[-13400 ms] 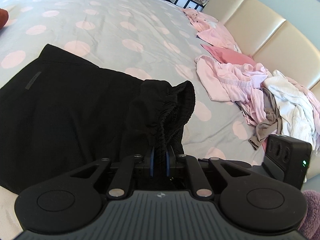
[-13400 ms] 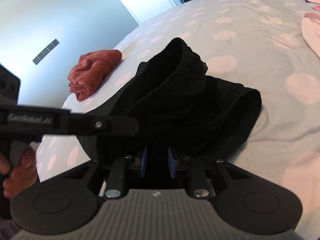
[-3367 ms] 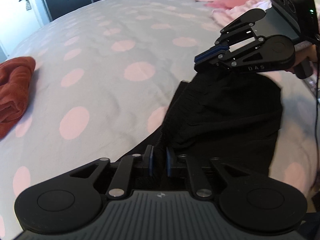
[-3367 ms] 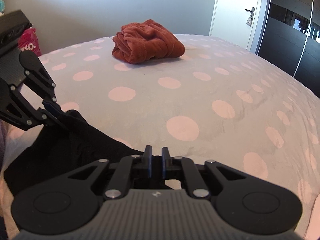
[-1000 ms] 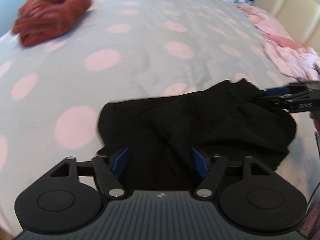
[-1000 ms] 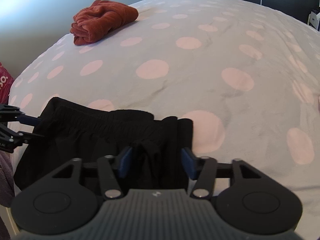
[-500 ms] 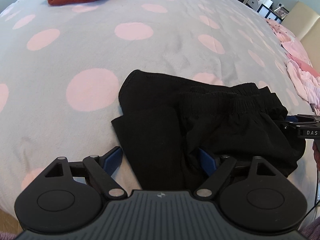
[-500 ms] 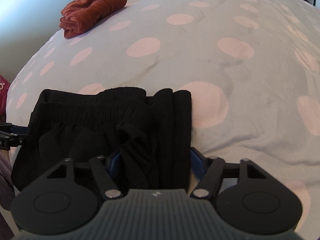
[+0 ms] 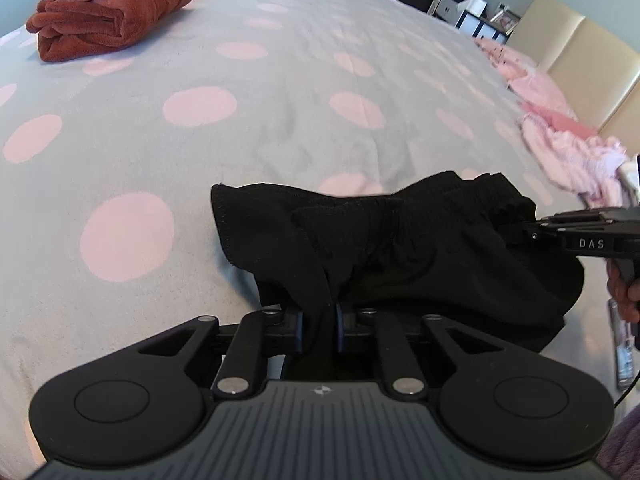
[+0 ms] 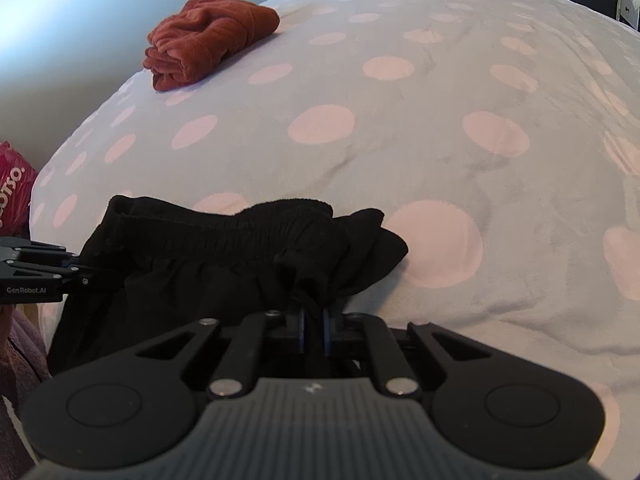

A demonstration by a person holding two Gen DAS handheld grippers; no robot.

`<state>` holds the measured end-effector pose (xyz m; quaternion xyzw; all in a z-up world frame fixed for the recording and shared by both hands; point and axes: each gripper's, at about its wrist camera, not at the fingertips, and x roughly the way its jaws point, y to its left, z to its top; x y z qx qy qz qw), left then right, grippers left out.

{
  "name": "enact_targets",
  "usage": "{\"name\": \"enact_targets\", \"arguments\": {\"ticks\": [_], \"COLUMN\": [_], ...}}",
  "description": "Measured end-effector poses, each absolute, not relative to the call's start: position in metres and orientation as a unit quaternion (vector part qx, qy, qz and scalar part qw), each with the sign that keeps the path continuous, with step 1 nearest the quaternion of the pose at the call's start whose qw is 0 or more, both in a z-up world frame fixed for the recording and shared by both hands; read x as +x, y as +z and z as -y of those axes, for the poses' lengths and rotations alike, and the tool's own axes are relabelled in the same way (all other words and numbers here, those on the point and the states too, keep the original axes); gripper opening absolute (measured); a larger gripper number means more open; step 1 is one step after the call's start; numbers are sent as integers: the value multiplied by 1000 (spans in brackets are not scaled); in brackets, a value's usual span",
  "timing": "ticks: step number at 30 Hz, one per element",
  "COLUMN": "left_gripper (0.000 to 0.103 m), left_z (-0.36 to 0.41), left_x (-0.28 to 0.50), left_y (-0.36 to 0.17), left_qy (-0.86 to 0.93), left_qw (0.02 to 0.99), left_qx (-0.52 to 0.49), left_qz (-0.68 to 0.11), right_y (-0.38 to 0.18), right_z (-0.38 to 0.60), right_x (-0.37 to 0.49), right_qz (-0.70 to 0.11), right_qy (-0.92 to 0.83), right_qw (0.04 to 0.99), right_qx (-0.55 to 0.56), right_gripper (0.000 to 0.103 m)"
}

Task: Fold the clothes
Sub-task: 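Grasp the folded black garment with both grippers and lift it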

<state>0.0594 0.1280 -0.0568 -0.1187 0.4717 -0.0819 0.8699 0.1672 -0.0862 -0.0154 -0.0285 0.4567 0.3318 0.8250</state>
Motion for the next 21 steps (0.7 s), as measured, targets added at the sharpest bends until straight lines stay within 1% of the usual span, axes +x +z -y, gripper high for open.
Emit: {"name": "enact_targets", "arguments": {"ticks": [6,9,15,21], "left_gripper": [9,9,9,9], "left_z": [-156,-178,-234,-307], "left_x": [59,61,70,86], "left_y": [-32,-19,10,42], "left_qy": [-79,-74,-67,-50], "left_qw": [873,873,872,872], "left_qx": [-137,-140,-91,-52], "left_qz": [-461,-462,-475,-485], "right_y": [10,20,37,49], "right_z": [75,63,11,-65], "right_x": [155,151,140,146], "right_qz": [-441,-438,-425,-434], "right_qy": [336,336,344,341], "right_qw": [832,834,836,828], "right_qx": [-19,19,46,99], "right_gripper": [8,8,8,8]}}
